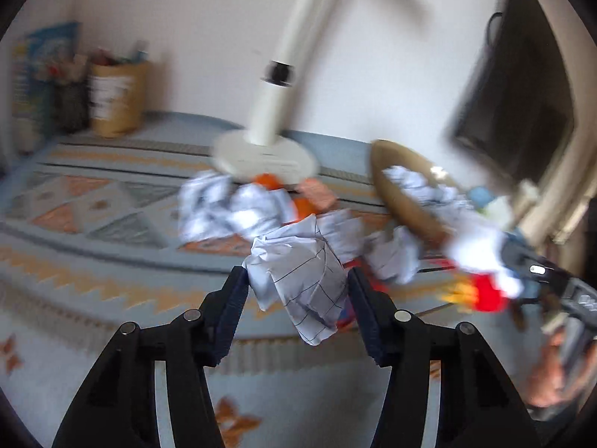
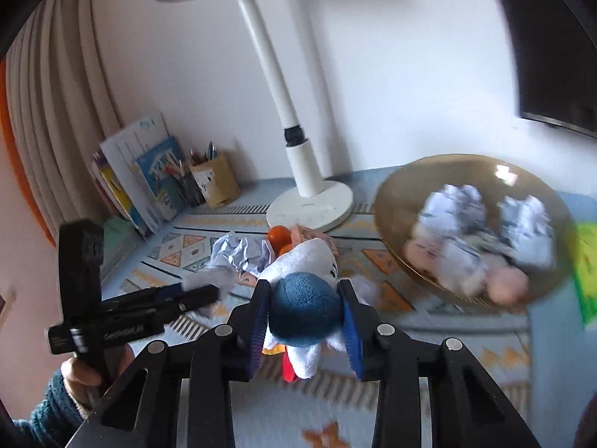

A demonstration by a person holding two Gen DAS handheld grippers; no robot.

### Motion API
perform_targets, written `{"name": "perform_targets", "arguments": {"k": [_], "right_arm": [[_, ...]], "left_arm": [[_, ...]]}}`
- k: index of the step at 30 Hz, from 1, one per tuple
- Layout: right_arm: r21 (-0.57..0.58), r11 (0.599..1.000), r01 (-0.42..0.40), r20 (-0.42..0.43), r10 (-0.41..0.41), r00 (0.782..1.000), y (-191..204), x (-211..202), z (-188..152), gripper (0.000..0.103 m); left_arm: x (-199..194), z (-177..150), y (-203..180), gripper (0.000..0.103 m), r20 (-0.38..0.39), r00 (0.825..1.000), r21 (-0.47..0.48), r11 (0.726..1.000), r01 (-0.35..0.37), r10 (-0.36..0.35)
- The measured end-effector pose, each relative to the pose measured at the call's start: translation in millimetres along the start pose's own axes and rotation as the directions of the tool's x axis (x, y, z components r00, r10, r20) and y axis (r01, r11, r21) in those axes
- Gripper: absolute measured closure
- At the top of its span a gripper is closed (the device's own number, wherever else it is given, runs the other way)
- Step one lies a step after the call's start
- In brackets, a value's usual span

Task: Organize objects
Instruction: 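Grasp lined paper with the left gripper while the right grasps the blue-headed plush, then lift the lined paper and the blue-headed plush off the rug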

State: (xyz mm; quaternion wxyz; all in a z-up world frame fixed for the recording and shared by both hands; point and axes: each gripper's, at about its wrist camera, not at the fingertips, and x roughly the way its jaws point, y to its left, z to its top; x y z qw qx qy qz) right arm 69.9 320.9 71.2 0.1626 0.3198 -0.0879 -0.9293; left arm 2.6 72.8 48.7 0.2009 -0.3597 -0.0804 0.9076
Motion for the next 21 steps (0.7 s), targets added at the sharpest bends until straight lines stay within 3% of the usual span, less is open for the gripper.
{"name": "perform_targets", "arguments": {"k": [4,7,12,15,21], "right_arm": [[0.072,0.996,0.054,-0.079,-0.048,0.996,-20,-3,-41,0.068],[0.131,0.988,0.080,-0.134,-0.063,0.989,-37,8,-64,0.068],[0.172,0.983,0.068,-0.137,-0.044,0.990,-50,9,-74,0.066],[0.155,0.984,0.091,-0.140,-0.069,0.988,-49,11,-75,0.052],[0.075,0.989,0.129,-0.141,-0.118,0.983,-34,13,-76,0.040]], "left_arm": [[-4,-21,9,0.050,0.027,0.997,-0.055,0.996,-0.064,0.066],[0,-26,6,0.050,0.020,0.994,-0.043,0.993,-0.110,0.111],[0,-26,17,0.049,0.006,0.995,-0.074,0.992,-0.102,0.103],[-6,-30,23,0.049,0.027,0.992,-0.107,0.987,-0.119,0.123],[-5,-30,23,0.049,0.028,0.993,-0.107,0.988,-0.111,0.115]]}}
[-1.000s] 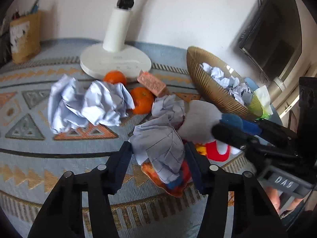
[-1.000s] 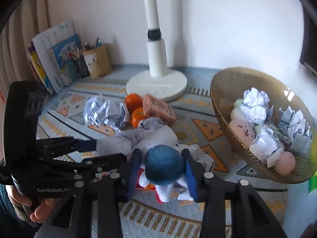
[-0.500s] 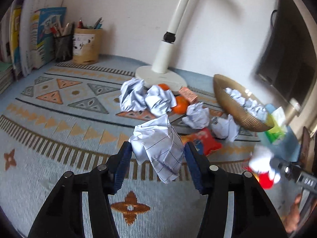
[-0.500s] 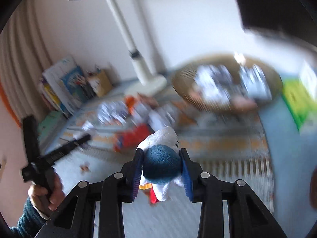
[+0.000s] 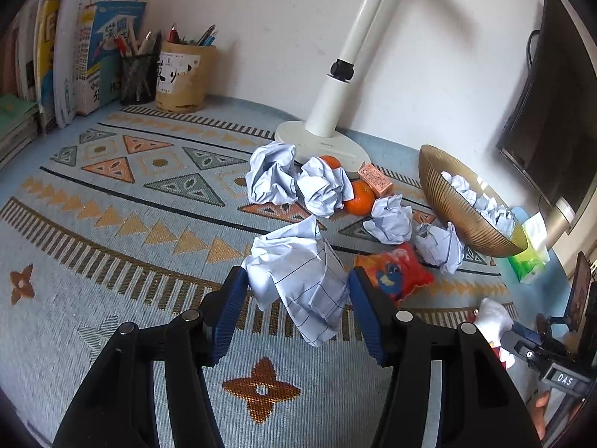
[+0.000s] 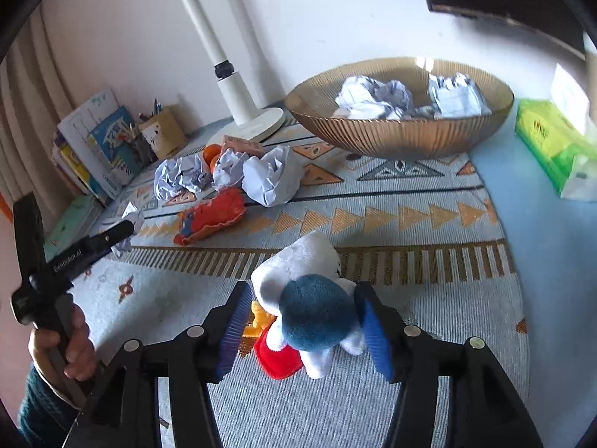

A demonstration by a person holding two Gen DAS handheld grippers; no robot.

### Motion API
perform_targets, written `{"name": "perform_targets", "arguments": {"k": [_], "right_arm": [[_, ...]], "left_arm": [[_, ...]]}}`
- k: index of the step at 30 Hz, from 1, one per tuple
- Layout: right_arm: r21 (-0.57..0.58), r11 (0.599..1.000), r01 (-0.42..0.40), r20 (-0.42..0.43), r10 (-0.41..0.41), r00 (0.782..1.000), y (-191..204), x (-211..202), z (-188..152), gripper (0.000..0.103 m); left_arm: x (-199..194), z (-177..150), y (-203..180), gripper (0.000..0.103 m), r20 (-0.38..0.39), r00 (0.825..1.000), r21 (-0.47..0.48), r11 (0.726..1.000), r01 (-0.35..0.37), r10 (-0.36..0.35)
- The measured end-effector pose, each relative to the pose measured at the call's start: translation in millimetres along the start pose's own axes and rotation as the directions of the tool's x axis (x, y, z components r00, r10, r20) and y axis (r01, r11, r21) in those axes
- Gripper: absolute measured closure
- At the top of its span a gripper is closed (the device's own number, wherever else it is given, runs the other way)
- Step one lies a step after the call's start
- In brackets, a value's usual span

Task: Organize objects
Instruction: 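Lift the lined paper and the blue-headed plush off the rug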

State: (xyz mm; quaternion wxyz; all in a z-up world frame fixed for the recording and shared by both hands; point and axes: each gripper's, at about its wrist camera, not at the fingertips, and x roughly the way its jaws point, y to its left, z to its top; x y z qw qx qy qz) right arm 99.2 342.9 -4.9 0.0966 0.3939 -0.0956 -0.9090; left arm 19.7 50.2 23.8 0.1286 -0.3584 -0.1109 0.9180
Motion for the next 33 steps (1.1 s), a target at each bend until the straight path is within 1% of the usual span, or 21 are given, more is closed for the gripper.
{"name": "perform_targets", "arguments": {"k": [2,5,8,11,16,19,24,26,30,33], "right_arm": [[-0.021,1.000,0.017,0.005,-0.016,1.000,4,0,-1,0.037],[-0.039,0.999,0.021,-0.009,-0.021,1.000,7,3,-2,0.037],[-0.033,0.999,0.012,-0.023,-0.013,1.000,6,5,-2,0.037],[-0.003,1.000,-0.014,-0.022,0.014,1.000,0,4,-1,0.037],[0.077,0.993,-0.085,-0.028,0.087,0.996,-14,5,0,0.036],[0.072,0.995,-0.073,-0.035,0.075,0.997,-13,6,0,0.036],[0.009,1.000,-0.028,-0.042,0.029,0.999,0,9,-1,0.036],[0.007,0.999,-0.032,-0.042,0.032,0.999,-1,9,-1,0.036],[0.035,0.997,-0.063,-0.037,0.065,0.997,-7,7,-1,0.036],[0.038,0.997,-0.066,-0.038,0.068,0.997,-6,6,-1,0.036]], "left_arm": [[0,0,-1,0.048,0.000,1.000,0.004,1.000,-0.003,0.003],[0,0,-1,0.048,0.001,1.000,0.006,1.000,-0.006,0.006],[-1,0,0,0.048,0.001,1.000,0.006,1.000,0.003,-0.003],[-2,-1,-1,0.048,0.006,1.000,0.009,1.000,0.007,-0.007],[-4,-1,-4,0.048,0.017,1.000,0.031,1.000,0.004,-0.005],[-5,-2,-5,0.048,0.021,1.000,0.039,0.999,0.008,-0.009],[-5,-2,-3,0.048,0.019,1.000,0.030,0.999,0.021,-0.021],[-5,-2,-3,0.048,0.017,1.000,0.026,0.999,0.024,-0.024],[-4,-2,-2,0.048,0.015,1.000,0.028,0.999,0.026,-0.026],[-4,-2,-2,0.048,0.015,1.000,0.029,0.999,0.026,-0.026]]}}
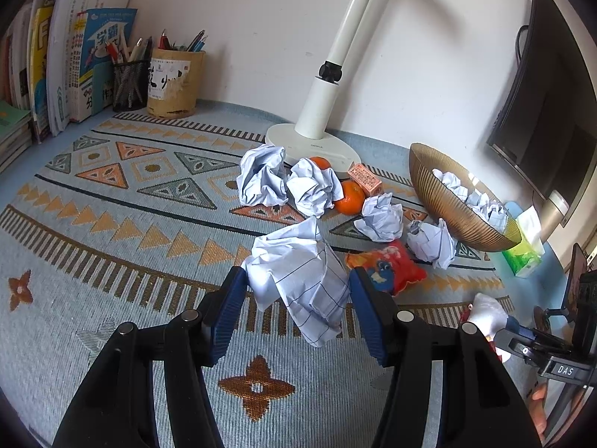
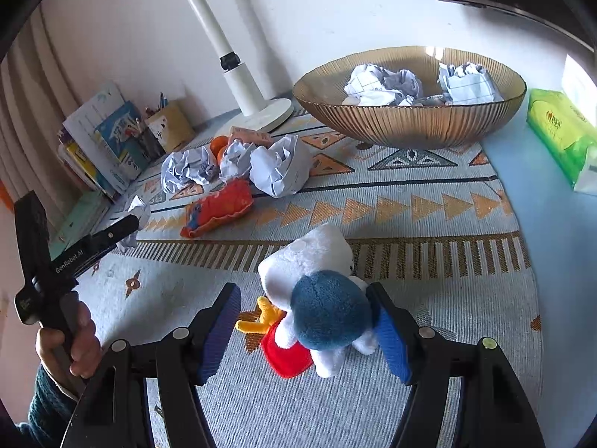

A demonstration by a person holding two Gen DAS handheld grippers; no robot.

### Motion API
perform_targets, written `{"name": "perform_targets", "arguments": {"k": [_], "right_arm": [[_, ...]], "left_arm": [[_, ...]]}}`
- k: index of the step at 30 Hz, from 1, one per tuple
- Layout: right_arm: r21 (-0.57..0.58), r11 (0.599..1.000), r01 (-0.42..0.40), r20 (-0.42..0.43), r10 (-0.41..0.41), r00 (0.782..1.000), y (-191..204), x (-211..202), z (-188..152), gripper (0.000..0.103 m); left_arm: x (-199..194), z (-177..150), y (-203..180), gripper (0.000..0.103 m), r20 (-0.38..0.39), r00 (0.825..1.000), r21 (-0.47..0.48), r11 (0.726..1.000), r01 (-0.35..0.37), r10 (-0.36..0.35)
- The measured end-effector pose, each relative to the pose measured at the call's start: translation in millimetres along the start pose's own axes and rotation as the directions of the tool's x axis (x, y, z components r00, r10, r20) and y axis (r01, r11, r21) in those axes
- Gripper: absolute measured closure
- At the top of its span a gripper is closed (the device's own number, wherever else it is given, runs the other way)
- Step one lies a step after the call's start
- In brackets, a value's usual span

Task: Organize objects
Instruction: 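Lift the lined paper and the blue-headed plush off the rug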

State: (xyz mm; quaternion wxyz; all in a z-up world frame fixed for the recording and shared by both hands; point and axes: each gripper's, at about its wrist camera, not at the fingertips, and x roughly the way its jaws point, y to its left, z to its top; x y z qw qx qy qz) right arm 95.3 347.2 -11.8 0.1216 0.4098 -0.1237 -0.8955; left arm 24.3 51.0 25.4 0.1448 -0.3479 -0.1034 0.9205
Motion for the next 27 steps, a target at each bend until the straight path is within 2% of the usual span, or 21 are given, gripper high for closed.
{"name": "perform_targets", "arguments": {"k": [18,19,21,27], "right_arm": [[-0.036,0.999,0.030,0.001,-0.030,1.000,6,1,-2,0.036],[-0.043,0.999,0.033,0.002,-0.032,0.999,7,1,-2,0.039],[-0.077,0.997,0.031,0.001,-0.031,1.000,12,1,-3,0.056],[-0.233,0.961,0.147,0.044,-0.140,0.989,42,3,-13,0.060]], "left_arm": [[1,-1,-1,0.048,-0.001,1.000,0.004,1.000,0.002,-0.002],[1,-1,-2,0.048,-0.002,1.000,0.007,1.000,-0.002,0.002],[1,-1,-3,0.048,0.000,1.000,0.013,1.000,-0.017,0.017],[1,-3,-10,0.048,0.006,0.998,0.049,0.996,-0.068,0.068]]}}
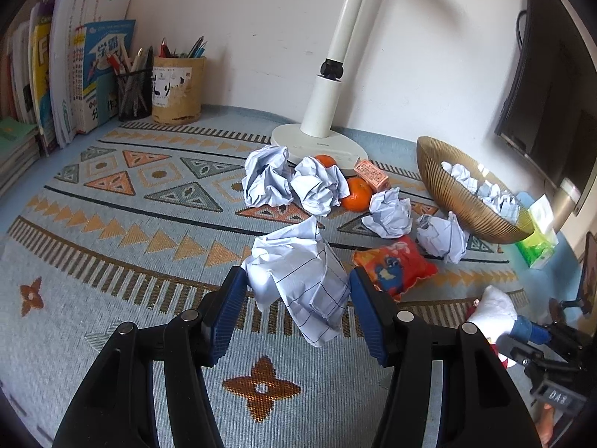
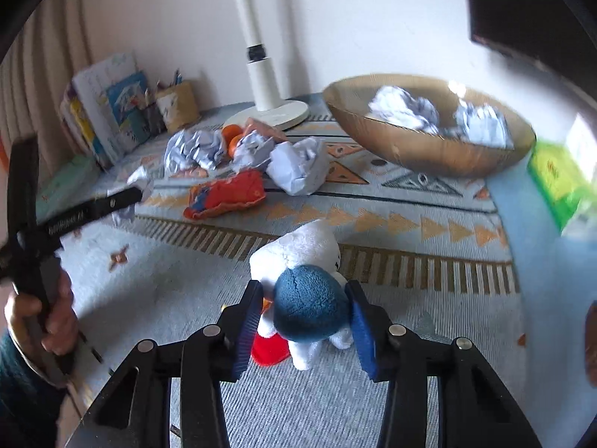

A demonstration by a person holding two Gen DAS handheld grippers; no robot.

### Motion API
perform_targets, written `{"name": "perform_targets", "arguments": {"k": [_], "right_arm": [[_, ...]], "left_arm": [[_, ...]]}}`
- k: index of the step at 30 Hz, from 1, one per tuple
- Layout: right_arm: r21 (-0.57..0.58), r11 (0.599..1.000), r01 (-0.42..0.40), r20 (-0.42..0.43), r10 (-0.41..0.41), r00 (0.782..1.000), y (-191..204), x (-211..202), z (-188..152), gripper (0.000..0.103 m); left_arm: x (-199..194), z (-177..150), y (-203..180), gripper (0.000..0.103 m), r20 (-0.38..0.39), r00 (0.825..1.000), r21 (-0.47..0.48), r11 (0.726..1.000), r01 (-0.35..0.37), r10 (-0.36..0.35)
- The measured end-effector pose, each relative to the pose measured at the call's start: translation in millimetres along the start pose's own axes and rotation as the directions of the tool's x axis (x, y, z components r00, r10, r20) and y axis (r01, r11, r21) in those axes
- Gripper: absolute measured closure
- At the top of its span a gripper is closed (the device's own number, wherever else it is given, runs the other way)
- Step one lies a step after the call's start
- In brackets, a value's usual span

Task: Organize objects
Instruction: 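Lift the lined paper and the blue-headed plush off the rug, then carry paper and plush over the gold bowl and open both grippers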

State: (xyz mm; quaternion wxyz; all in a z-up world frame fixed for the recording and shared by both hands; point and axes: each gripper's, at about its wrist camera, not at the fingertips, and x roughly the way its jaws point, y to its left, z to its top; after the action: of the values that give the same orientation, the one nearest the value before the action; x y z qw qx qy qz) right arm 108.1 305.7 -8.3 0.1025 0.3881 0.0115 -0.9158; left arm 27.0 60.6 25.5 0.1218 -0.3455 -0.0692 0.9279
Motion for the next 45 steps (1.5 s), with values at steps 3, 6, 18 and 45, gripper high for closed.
{"name": "perform_targets", "arguments": {"k": [3,6,18,45], "right_arm": [[-0.054,0.998,0.045,0.006,-0.045,0.999,10,2,-1,0.060],[-0.062,0.997,0.046,0.007,-0.046,0.999,10,2,-1,0.060],[-0.036,0.999,-0.021,0.025,0.022,0.999,7,-4,-2,0.064],[0.085,0.994,-0.067,0.149,0.054,0.987,-32,-48,24,0.068]], "left_arm": [[0,0,-3,0.047,0.000,1.000,0.018,1.000,-0.010,0.010],[-1,0,-2,0.047,0.003,1.000,0.019,1.000,-0.009,0.009],[1,0,-6,0.047,-0.010,1.000,0.033,0.999,-0.026,0.027],[-19,33,-54,0.048,0.015,0.999,0.117,0.992,0.046,-0.048]]}}
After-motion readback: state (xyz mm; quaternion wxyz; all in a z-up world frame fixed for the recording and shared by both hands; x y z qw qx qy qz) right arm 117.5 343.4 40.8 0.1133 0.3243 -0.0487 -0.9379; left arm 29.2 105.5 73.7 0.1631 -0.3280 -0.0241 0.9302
